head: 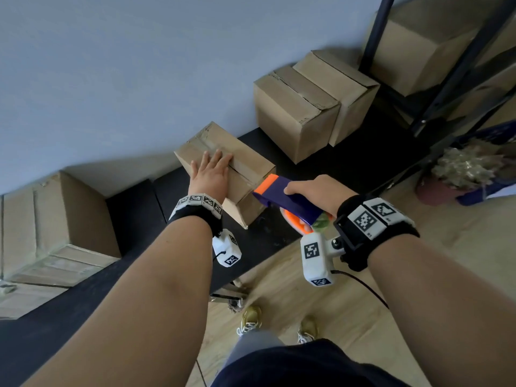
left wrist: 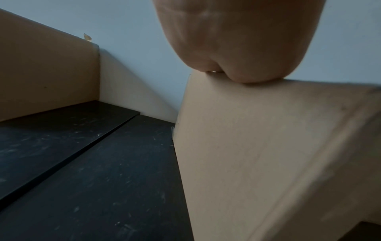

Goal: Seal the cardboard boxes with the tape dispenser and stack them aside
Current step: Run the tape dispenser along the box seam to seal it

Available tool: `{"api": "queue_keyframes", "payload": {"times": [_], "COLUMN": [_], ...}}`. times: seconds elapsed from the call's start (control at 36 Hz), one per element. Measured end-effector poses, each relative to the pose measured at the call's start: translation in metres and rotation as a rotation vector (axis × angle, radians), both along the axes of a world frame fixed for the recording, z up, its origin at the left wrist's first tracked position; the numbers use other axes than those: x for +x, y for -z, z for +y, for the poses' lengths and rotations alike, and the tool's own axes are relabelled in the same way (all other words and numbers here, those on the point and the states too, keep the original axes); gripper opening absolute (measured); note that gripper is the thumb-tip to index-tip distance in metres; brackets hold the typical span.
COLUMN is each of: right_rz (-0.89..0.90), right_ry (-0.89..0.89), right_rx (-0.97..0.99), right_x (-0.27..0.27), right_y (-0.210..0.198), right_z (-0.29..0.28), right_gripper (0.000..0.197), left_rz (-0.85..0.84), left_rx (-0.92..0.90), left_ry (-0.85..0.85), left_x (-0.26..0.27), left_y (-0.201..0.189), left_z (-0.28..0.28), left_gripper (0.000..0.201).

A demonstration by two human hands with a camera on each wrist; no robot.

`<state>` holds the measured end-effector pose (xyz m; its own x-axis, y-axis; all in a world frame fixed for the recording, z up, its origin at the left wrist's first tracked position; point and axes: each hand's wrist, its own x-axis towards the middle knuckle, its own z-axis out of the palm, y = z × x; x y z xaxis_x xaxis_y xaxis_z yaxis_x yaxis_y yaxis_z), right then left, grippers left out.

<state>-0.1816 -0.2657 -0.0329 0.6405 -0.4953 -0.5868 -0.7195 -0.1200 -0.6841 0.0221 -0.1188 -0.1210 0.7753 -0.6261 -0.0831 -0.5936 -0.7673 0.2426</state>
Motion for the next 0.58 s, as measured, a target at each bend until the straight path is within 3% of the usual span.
{"api": "queue_keyframes", "payload": {"times": [0.19,0.36,0.5,0.58], "right_rz": [0.024,0.015,-0.007,-0.013], "right_ry": [-0.009,0.005,0.002,0.001], "right_rx": [-0.031,-0.037,-0.044,-0.051], "right_x": [0.003,0.003,0.003,0.002], "right_y": [0.01,0.013,0.01,0.009], "right_z": [0.009,0.011,0.01,0.009], "right_gripper": [0.032,0.036,0.049,0.042], "left_rz": [-0.058,0.026,0.041,-0.034], "left_rx": [-0.002,-0.176,-0.015,0.085], "left_ry": [-0.052,-0.038,0.097,0.123], "left_x": [-0.008,-0.039,-0.05,-0.048], "left_y": [-0.003,-0.007,-0.006,-0.002], "left_z": [-0.002,0.003,0.015,0.015], "left_gripper": [0.044,0.057,0.087,0.091]}}
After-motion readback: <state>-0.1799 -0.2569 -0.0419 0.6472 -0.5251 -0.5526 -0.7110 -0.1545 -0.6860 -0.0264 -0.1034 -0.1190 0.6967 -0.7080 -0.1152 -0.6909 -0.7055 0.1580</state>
